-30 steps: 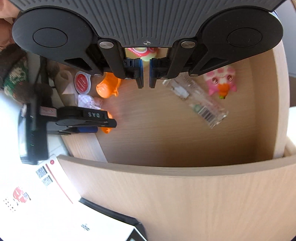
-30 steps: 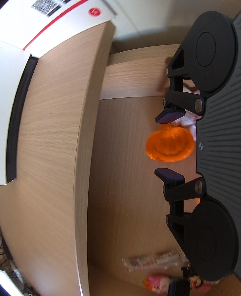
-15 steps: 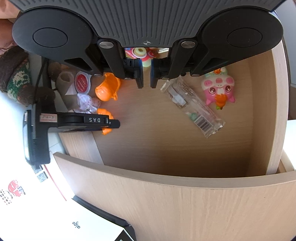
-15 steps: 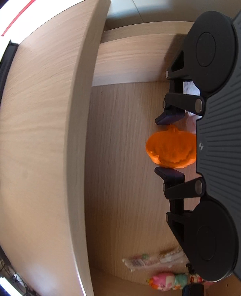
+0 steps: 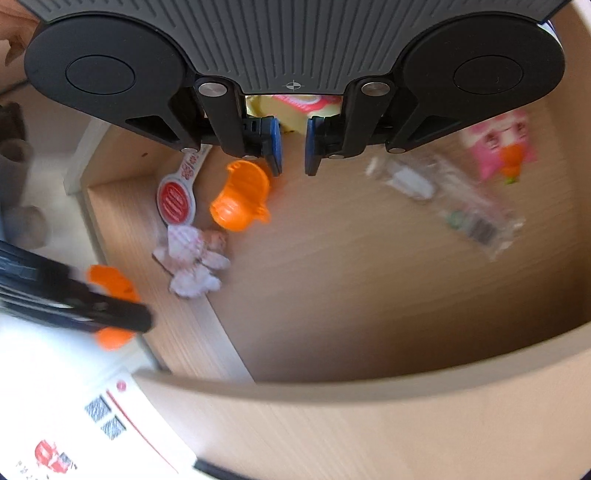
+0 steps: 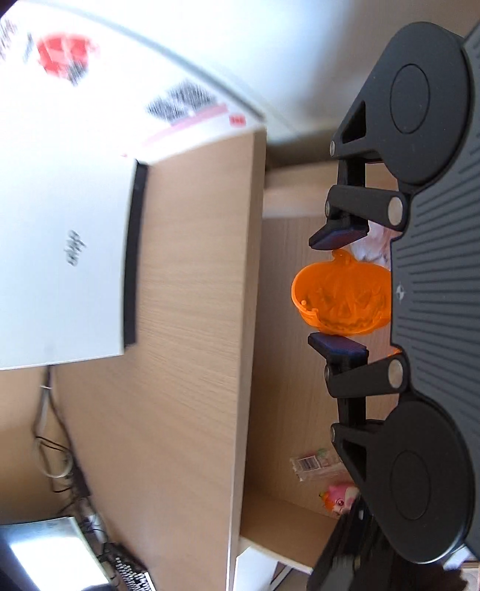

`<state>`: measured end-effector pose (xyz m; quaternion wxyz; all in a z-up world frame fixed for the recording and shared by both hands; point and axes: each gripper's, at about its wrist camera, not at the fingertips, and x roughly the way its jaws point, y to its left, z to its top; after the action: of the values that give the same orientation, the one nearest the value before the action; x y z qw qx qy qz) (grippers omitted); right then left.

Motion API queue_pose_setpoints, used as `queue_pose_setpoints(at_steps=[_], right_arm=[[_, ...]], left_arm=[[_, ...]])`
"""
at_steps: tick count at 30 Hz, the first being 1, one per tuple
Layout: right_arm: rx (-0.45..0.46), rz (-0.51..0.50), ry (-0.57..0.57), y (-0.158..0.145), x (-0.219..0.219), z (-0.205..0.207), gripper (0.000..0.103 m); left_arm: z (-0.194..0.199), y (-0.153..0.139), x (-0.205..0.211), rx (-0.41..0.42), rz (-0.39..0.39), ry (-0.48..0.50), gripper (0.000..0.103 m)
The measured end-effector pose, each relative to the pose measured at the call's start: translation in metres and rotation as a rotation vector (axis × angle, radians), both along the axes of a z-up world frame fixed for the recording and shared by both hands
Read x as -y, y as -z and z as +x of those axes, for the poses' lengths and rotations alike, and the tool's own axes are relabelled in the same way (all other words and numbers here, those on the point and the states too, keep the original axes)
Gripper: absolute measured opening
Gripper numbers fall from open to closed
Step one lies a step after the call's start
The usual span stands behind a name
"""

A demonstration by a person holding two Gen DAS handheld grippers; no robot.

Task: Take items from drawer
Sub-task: 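Carry both orange toys up onto the desktop beside the white case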

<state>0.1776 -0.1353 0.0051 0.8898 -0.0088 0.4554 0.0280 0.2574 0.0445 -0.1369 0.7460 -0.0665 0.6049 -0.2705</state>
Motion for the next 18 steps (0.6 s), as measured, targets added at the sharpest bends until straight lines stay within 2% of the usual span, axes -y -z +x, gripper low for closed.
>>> queue_pose_setpoints(at_steps=[1, 4, 10, 18], right_arm=[[0.008, -0.001, 0.008, -0.007, 0.016, -0.006, 0.049], [0.016, 0.003, 0.035, -0.016, 0.022, -0.016, 0.049], [0.008, 0.026, 0.075, -0.004, 0.038, -0.033, 0.049], [-0.028, 0.038, 0.072, 0.013, 0.037, -0.038, 0.049]], left_arm=[[0.002, 0.004, 0.006, -0.01, 0.013, 0.006, 0.015], [0.006, 0.015, 0.023, -0.036, 0.03, 0.016, 0.015], [0.014, 0.033, 0.041, -0.049, 0.052, -0.02, 0.017], [0.013, 0.038, 0.062, -0.031, -0.03, 0.097, 0.017]])
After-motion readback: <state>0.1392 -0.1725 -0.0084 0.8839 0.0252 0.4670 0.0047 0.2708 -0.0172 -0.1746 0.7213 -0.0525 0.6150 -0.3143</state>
